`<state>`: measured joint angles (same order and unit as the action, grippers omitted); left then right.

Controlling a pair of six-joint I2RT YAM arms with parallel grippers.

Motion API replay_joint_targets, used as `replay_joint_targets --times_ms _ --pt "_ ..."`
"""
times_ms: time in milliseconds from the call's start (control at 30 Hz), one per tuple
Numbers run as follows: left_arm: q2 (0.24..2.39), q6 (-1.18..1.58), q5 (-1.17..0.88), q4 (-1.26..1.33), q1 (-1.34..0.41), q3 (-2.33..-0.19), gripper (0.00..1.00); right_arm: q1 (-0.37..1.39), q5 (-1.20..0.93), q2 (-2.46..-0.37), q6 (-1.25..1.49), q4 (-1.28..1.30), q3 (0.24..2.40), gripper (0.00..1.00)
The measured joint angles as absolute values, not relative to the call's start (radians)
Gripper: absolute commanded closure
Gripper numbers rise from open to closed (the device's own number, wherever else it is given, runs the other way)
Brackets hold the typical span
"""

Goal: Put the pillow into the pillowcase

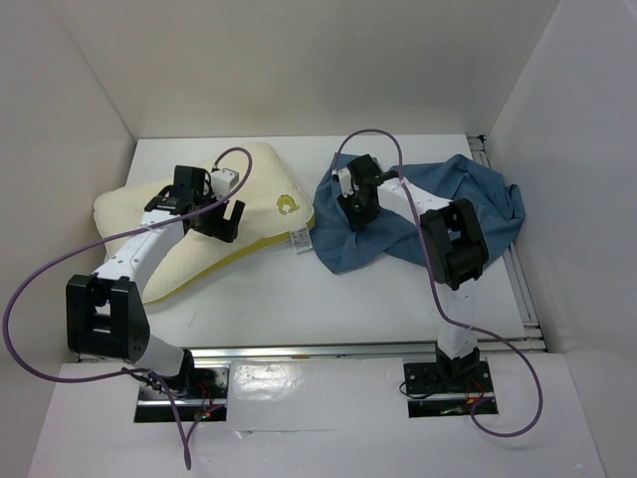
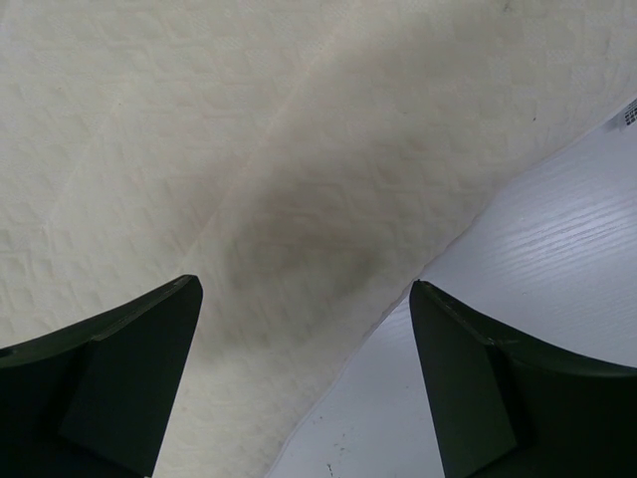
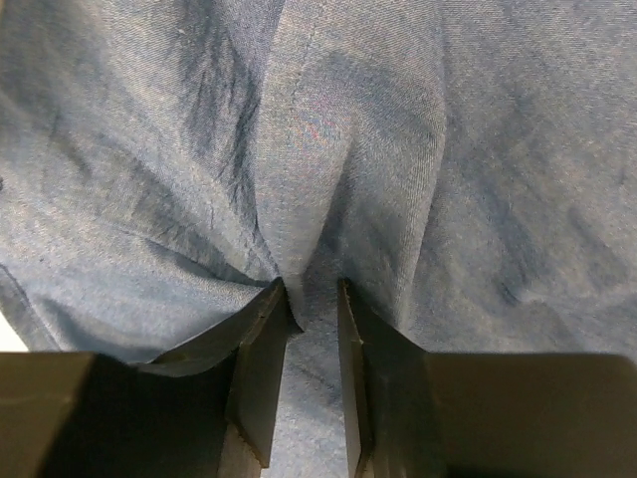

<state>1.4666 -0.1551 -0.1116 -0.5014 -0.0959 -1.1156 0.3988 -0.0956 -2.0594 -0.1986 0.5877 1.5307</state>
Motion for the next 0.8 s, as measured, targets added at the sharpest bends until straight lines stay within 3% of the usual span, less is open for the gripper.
replay_joint_targets --times_ms 300,333,433,500,800 --pt "1.467 -0.155 -0.112 -0.501 -0.096 -1.118 0.00 0.403 -0.105 -2.072 -0.187 0.586 1.537 0.59" --pt "1.467 -0.155 -0.112 -0.501 -0.096 -1.119 0.00 0.404 -0.109 -2.072 -0.186 0.585 1.538 0.61" --pt "1.471 -0.155 -0.112 -0.501 -0.096 -1.119 0.00 0.405 -0.115 -2.073 -0.181 0.585 1.539 0.81" --pt "1.473 -0.155 -0.112 -0.502 -0.096 -1.119 0.00 0.405 -0.117 -2.075 -0.180 0.585 1.539 1.00" --pt "1.474 -0.178 -0.119 -0.502 -0.096 -1.121 0.00 0.401 -0.120 -2.075 -0.219 0.588 1.545 1.00"
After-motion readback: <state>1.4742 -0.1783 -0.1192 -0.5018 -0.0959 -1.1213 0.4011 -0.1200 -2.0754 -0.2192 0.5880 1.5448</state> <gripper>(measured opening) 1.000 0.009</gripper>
